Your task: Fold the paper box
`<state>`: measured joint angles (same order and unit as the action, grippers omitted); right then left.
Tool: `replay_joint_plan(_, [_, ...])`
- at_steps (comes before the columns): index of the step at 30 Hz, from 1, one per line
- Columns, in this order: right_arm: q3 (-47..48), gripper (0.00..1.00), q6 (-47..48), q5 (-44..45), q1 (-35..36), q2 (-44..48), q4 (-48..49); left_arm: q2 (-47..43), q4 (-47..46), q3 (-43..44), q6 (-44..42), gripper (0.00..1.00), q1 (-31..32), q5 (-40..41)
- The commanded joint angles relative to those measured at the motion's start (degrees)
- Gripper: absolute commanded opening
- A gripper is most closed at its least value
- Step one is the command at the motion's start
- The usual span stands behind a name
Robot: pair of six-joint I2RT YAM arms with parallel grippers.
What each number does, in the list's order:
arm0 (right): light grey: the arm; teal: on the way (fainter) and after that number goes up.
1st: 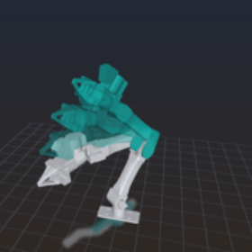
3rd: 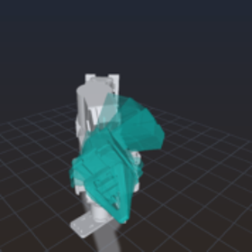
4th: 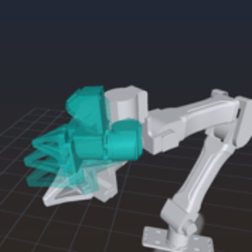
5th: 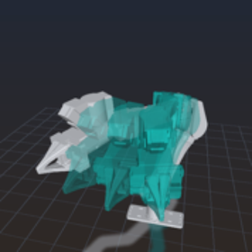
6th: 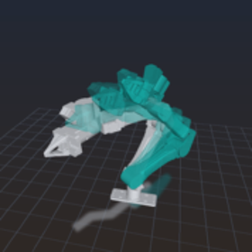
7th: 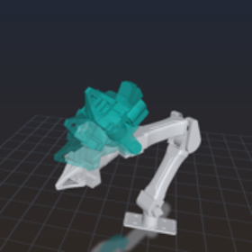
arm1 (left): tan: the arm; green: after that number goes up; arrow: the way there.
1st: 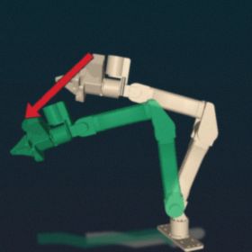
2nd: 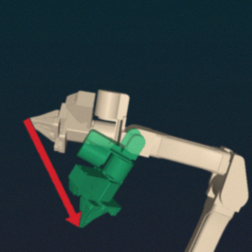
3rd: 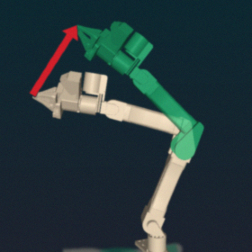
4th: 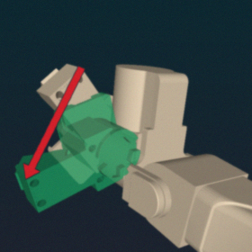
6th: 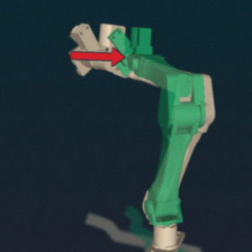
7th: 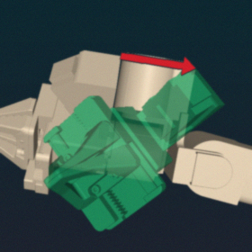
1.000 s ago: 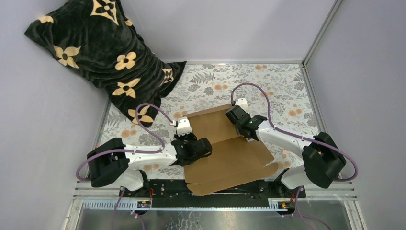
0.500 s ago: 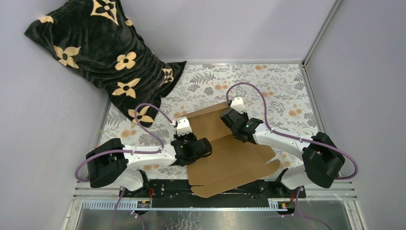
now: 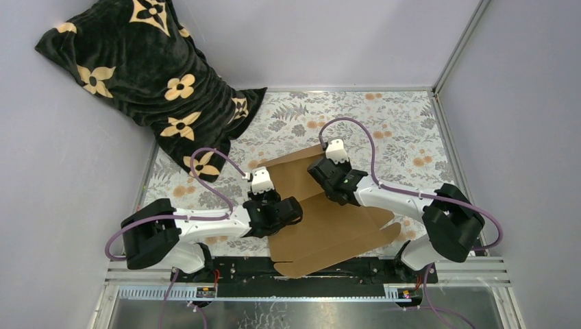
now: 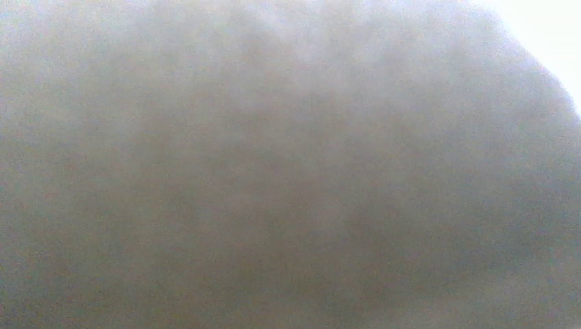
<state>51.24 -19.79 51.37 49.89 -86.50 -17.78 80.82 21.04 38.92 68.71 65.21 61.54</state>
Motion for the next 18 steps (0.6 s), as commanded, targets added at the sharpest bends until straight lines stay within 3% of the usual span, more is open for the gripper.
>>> replay_joint_plan(1, [-2.12, 0.01, 3.57, 8.83, -0.58, 1.54, -6.57, -1.57, 3.32, -0.94, 0.98, 0.26, 0.09, 4.81])
replay_joint_plan(18, [-12.40, 0.38, 5.47, -7.86, -0.78, 16.26, 5.36, -2.59, 3.73, -1.72, 1.68, 0.26, 0.18, 4.47])
